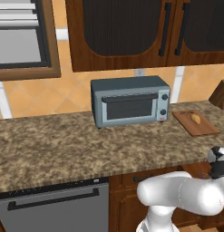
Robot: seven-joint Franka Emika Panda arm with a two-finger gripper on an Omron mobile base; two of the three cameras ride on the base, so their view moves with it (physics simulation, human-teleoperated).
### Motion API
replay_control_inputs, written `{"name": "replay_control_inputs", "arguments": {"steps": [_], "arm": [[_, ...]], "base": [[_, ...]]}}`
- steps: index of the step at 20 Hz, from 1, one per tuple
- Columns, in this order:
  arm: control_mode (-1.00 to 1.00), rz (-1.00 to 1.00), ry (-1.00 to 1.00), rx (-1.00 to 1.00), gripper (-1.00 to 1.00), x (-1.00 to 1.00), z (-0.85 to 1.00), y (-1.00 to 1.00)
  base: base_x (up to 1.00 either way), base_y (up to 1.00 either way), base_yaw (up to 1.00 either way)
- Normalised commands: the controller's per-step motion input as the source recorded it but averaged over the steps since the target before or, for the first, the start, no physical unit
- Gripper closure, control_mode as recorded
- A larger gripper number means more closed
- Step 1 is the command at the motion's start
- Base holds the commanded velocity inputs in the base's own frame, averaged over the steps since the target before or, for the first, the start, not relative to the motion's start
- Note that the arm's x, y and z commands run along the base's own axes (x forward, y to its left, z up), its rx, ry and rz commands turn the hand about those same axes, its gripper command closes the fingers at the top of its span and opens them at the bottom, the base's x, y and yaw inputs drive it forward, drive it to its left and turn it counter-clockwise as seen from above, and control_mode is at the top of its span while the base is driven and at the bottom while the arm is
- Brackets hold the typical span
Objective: Place the appropriate cutting tool for cutting the potato skin on the cutting board.
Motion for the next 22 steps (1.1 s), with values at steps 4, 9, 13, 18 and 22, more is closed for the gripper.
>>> {"name": "replay_control_inputs", "arguments": {"steps": [4, 9, 13, 18, 22], "arm": [[-1.00, 0.00, 0.18, 0.00, -1.00, -1.00, 0.09, 0.00], [-1.00, 0.00, 0.07, 0.00, -1.00, -0.35, 0.12, -0.01], [-1.00, 0.00, -0.03, 0.00, -1.00, 0.78, 0.02, -0.13], [-1.00, 0.00, -0.05, 0.00, -1.00, 0.78, -0.09, -0.13], [-1.00, 0.00, -0.11, 0.00, -1.00, 0.50, -0.28, -0.17]], "base": [[0.00, 0.00, 0.00], [0.00, 0.00, 0.00], [0.00, 0.00, 0.00], [0.00, 0.00, 0.00], [0.00, 0.00, 0.00]]}}
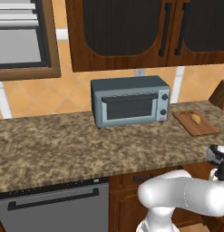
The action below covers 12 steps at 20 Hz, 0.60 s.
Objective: Place the appropriate cutting tool for cutting the potato skin on the cutting board.
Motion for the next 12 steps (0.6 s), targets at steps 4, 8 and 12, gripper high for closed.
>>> {"name": "replay_control_inputs", "arguments": {"steps": [4, 8, 12], "arm": [[-1.00, -0.04, -0.18, 0.00, -1.00, 0.29, -0.45, -0.11], [-1.00, -0.06, -0.19, 0.00, -1.00, 0.24, -0.46, -0.01], [-1.00, -0.08, -0.06, 0.00, -1.00, 0.41, -0.35, 0.00]], "base": [[0.00, 0.00, 0.00], [0.00, 0.00, 0.00], [0.00, 0.00, 0.00]]}}
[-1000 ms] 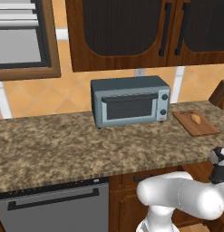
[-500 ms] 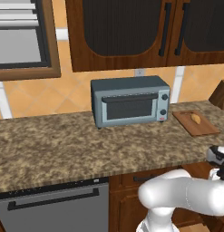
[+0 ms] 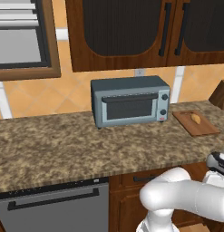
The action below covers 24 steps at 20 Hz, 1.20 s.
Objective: Place the appropriate cutting tool for cutting the potato skin on the cutting board.
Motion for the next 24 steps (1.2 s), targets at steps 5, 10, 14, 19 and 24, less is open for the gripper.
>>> {"name": "replay_control_inputs", "arguments": {"steps": [5, 10, 14, 19, 24], "arm": [[-1.00, -0.10, -0.01, 0.00, -1.00, 0.35, -0.45, 0.00], [-1.00, -0.14, 0.00, -0.01, -1.00, 0.16, -0.55, -0.02], [-1.00, -0.14, 0.00, -0.01, -1.00, 0.02, -0.69, 0.00], [-1.00, -0.09, 0.03, -0.08, 1.00, -0.04, -0.93, 0.10], [-1.00, -0.02, 0.08, -0.04, 1.00, -0.03, -0.64, 0.16]], "base": [[0.00, 0.00, 0.00], [0.00, 0.00, 0.00], [0.00, 0.00, 0.00], [0.00, 0.00, 0.00], [0.00, 0.00, 0.00]]}}
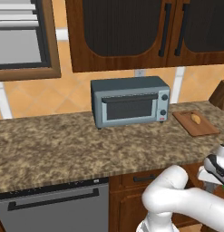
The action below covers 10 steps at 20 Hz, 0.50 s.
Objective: Place the appropriate cutting tool for cutting the potato skin on the cutting board.
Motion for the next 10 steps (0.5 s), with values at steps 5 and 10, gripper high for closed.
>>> {"name": "replay_control_inputs", "arguments": {"steps": [5, 10], "arm": [[-1.00, -0.02, 0.05, 0.00, 1.00, -0.38, 0.24, 0.00], [-1.00, -0.03, 0.03, 0.00, 1.00, -0.34, 0.92, -0.02]], "base": [[0.00, 0.00, 0.00], [0.00, 0.00, 0.00]]}}
